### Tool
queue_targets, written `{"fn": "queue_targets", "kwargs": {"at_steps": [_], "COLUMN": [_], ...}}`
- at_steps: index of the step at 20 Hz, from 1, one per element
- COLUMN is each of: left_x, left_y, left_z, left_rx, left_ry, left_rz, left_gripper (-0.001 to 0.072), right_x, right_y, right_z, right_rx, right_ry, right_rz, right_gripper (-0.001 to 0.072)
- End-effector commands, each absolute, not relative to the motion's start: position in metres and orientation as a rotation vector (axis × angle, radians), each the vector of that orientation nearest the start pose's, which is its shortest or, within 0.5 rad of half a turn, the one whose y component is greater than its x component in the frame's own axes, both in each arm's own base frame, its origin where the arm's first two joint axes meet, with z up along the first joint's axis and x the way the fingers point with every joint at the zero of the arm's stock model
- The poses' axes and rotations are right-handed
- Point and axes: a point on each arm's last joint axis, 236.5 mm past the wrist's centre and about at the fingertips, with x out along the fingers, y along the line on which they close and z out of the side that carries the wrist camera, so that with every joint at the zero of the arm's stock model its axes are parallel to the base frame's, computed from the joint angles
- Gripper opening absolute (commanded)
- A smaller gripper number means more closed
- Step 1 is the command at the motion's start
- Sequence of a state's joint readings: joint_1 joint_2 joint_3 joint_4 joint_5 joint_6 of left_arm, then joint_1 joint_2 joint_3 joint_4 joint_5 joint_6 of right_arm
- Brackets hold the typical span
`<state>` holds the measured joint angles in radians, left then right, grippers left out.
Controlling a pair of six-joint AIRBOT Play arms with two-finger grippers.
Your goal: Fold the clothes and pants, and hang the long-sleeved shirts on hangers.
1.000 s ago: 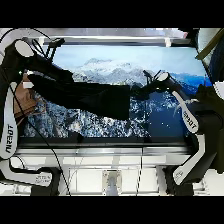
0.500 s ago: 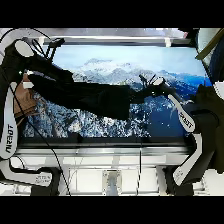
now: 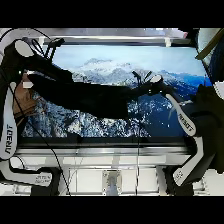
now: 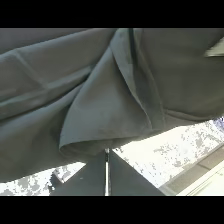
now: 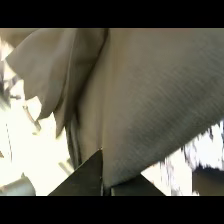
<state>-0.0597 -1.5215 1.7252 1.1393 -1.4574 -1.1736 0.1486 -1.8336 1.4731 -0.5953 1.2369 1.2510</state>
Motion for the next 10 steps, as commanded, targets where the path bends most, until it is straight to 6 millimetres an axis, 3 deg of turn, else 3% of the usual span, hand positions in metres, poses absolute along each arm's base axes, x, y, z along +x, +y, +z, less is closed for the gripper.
{"fn": "queue_targets", "kwargs": {"at_steps": [1,4,7,9,10], "left_x": [0.431,0.417,0.414,0.429,0.433], "left_y": [-0.125,-0.140,-0.183,-0.223,-0.243], "left_z": [0.123,0.145,0.154,0.138,0.118], "left_rx": [0.061,0.073,0.120,0.149,0.173], "left_ry": [1.120,1.085,1.018,0.969,0.981], "left_rz": [-0.615,-0.634,-0.704,-0.754,-0.781], "left_gripper": [0.0020,0.0020,0.0020,0.0020,0.0020], "right_x": [0.403,0.381,0.380,0.382,0.384], "right_y": [0.210,0.163,0.134,0.136,0.141], "right_z": [0.009,0.054,0.093,0.093,0.089], "right_rx": [0.522,0.466,0.571,0.624,0.647], "right_ry": [1.458,1.454,1.403,1.421,1.434], "right_rz": [0.775,0.736,0.620,0.576,0.562], "right_gripper": [0.0010,0.0009,0.0008,0.0007,0.0008]}}
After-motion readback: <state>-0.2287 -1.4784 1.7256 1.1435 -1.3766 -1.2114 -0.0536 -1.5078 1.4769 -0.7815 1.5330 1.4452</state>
